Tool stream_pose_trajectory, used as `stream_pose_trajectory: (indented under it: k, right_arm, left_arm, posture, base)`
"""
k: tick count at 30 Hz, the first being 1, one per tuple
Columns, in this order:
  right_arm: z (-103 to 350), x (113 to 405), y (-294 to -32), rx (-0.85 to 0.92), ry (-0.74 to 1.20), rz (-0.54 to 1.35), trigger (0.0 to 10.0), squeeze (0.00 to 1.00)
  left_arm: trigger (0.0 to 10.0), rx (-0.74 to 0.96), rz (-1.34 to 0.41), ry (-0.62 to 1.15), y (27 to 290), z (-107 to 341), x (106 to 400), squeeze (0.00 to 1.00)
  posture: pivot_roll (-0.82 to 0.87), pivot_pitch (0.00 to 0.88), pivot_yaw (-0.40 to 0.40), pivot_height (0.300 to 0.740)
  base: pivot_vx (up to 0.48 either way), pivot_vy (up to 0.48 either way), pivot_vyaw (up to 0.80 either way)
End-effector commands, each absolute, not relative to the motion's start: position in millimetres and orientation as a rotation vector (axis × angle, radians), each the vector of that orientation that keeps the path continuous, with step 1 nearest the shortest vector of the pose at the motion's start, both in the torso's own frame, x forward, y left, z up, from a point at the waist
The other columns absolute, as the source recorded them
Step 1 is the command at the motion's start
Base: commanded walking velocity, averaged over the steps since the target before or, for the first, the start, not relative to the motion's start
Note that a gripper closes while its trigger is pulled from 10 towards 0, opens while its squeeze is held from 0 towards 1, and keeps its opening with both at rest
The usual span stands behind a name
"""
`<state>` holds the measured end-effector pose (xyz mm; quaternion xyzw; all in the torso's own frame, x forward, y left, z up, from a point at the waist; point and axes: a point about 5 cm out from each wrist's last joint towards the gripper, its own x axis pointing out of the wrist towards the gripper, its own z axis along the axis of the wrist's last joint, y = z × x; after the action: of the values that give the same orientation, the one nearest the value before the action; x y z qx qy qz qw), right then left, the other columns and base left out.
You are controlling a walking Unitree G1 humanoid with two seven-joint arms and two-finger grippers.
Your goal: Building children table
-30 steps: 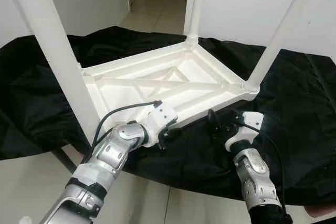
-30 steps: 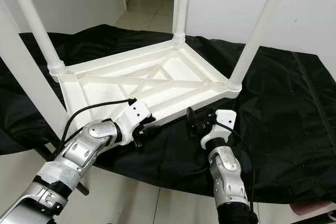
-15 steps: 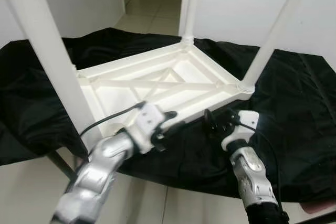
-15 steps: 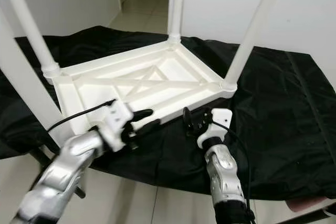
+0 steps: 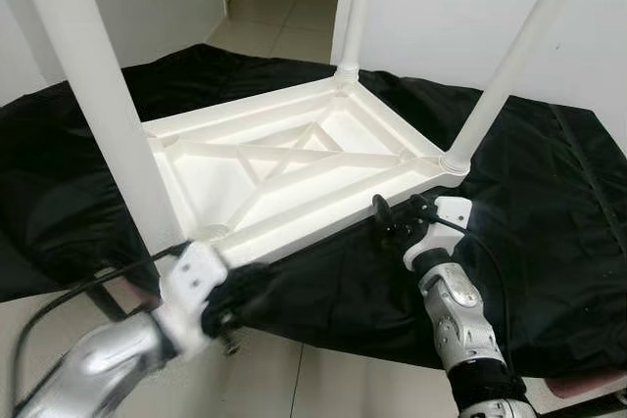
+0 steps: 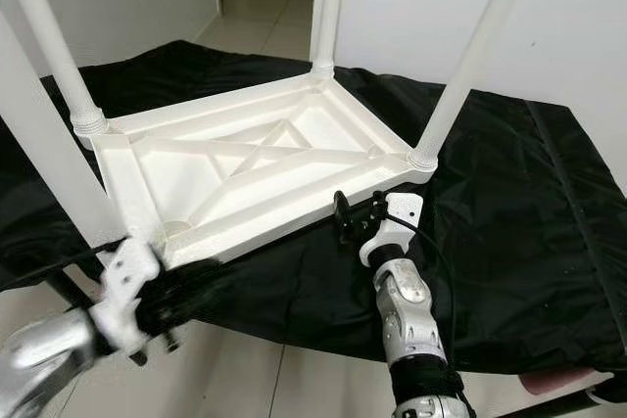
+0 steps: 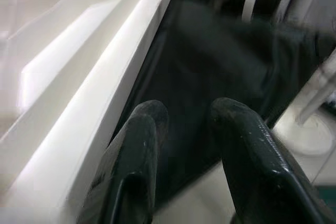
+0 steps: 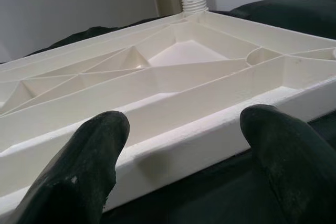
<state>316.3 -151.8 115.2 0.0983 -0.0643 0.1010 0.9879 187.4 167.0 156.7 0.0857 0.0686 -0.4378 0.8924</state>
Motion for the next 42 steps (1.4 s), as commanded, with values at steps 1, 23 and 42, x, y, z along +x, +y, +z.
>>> stream_pose_trajectory:
  k: [1,23,42]
  right_arm:
    - [114.8,317.6,-151.1,0.192,-0.131,0.213,10.0,0.00]
    - [115.3,325.3,-142.8,0.201,-0.132,0.253,10.0,0.00]
    - [113.4,318.1,-138.1,0.232,-0.135,0.180,10.0,0.00]
  left_arm:
    - [10.0,0.185,-1.087,0.166,169.0,162.2,176.3,0.00]
    - [10.0,0.415,-0.572,0.338,294.9,212.2,168.8,0.00]
    - [10.0,0.325,-0.335,0.040,253.4,198.3,258.5,0.00]
  posture:
    - [0.14,0.045,-0.090,0.740]
    - [0.18,0.086,-0.111,0.740]
    - [0.10,0.071,-0.097,0.740]
  base:
    - [0.000,0.000,0.00]
    - [0.000,0.000,0.00]
    - [0.000,0.000,0.00]
